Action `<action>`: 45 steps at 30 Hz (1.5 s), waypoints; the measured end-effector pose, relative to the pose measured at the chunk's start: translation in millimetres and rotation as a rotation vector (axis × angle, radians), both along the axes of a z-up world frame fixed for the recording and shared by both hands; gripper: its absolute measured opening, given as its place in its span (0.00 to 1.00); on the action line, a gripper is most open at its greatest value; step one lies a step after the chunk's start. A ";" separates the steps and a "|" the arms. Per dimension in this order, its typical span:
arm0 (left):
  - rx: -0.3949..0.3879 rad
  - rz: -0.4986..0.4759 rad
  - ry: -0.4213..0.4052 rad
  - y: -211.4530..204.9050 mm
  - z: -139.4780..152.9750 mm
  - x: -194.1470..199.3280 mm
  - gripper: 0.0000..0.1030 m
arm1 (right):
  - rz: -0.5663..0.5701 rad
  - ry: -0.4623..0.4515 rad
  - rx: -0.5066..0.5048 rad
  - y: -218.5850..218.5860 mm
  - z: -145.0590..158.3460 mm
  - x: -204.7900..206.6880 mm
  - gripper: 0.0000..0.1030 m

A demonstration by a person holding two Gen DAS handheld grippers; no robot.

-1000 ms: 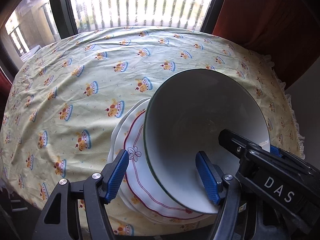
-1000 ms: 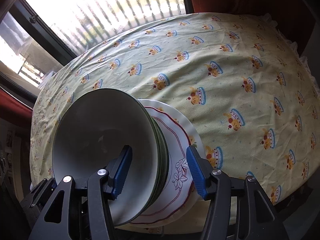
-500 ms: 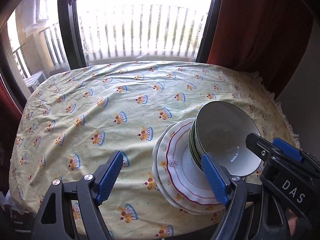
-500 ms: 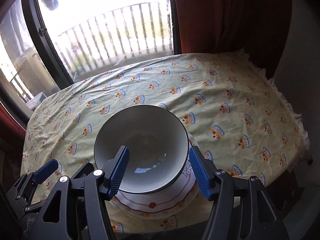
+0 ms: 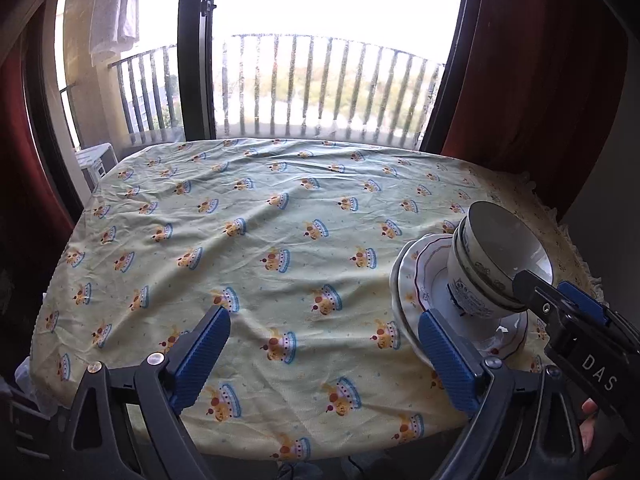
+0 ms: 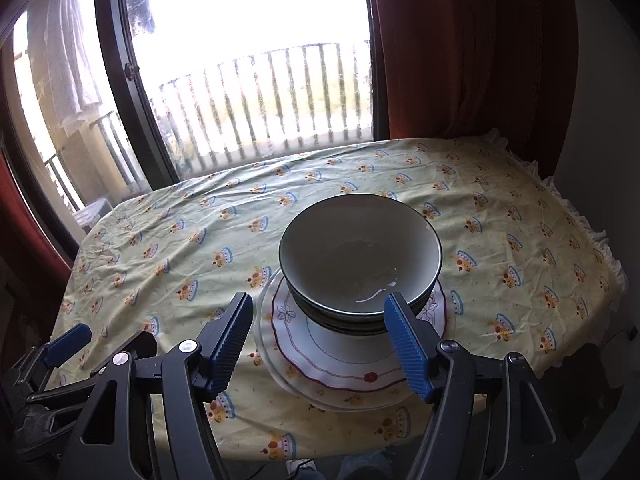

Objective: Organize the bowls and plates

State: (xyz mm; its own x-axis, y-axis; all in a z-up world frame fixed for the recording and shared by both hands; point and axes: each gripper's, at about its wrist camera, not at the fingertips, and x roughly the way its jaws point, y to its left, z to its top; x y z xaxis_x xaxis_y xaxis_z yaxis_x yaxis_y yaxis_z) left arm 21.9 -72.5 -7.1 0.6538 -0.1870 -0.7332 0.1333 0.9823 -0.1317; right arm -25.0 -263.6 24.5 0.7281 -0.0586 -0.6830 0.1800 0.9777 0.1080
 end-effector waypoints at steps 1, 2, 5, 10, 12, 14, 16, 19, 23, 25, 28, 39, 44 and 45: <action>0.012 0.012 -0.006 6.0 -1.9 -2.7 0.93 | 0.009 -0.005 0.002 5.0 -2.9 -2.3 0.69; 0.025 0.024 -0.010 11.6 -3.6 -4.8 0.93 | 0.017 -0.009 0.002 10.7 -5.9 -4.6 0.69; 0.071 0.051 -0.050 25.9 -4.1 -14.6 0.94 | 0.042 -0.021 0.002 26.2 -13.0 -9.4 0.70; 0.112 0.085 -0.125 44.1 -7.5 -28.3 0.98 | 0.085 -0.041 -0.005 48.4 -22.5 -16.7 0.76; 0.130 0.088 -0.134 46.0 -14.1 -32.0 0.98 | 0.106 -0.046 -0.010 55.0 -26.0 -19.3 0.77; 0.132 0.096 -0.127 48.6 -21.9 -36.0 0.98 | 0.114 -0.051 -0.023 61.8 -30.1 -22.2 0.77; 0.123 0.104 -0.117 52.4 -26.8 -39.8 0.98 | 0.111 -0.045 -0.031 64.6 -36.3 -25.3 0.78; 0.120 0.109 -0.124 56.2 -27.3 -44.6 0.98 | 0.108 -0.020 -0.005 66.2 -44.7 -28.4 0.78; 0.113 0.113 -0.121 58.3 -27.8 -47.0 0.98 | 0.106 -0.018 -0.016 69.2 -46.0 -30.5 0.78; 0.113 0.119 -0.124 59.0 -27.3 -47.3 0.98 | 0.107 -0.024 -0.019 70.3 -44.5 -30.9 0.78; 0.112 0.121 -0.134 58.0 -25.2 -47.5 0.98 | 0.105 -0.034 -0.028 70.6 -41.7 -31.4 0.78; 0.091 0.112 -0.145 55.1 -22.2 -41.7 0.98 | 0.083 -0.033 -0.011 62.2 -41.3 -25.3 0.84; 0.091 0.111 -0.159 55.0 -19.9 -39.7 1.00 | 0.076 -0.029 -0.018 62.0 -40.9 -23.1 0.85; 0.090 0.110 -0.159 55.1 -19.9 -39.7 1.00 | 0.074 -0.029 -0.021 62.0 -40.6 -22.7 0.85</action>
State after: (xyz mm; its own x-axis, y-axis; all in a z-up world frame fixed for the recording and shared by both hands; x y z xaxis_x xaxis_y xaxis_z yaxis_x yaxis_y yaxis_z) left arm -17.8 -17.4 -27.0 0.7752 -0.0466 -0.6300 0.0368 0.9989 -0.0286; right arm -47.6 -201.6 -16.1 0.7504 -0.0184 -0.6607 0.1046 0.9903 0.0912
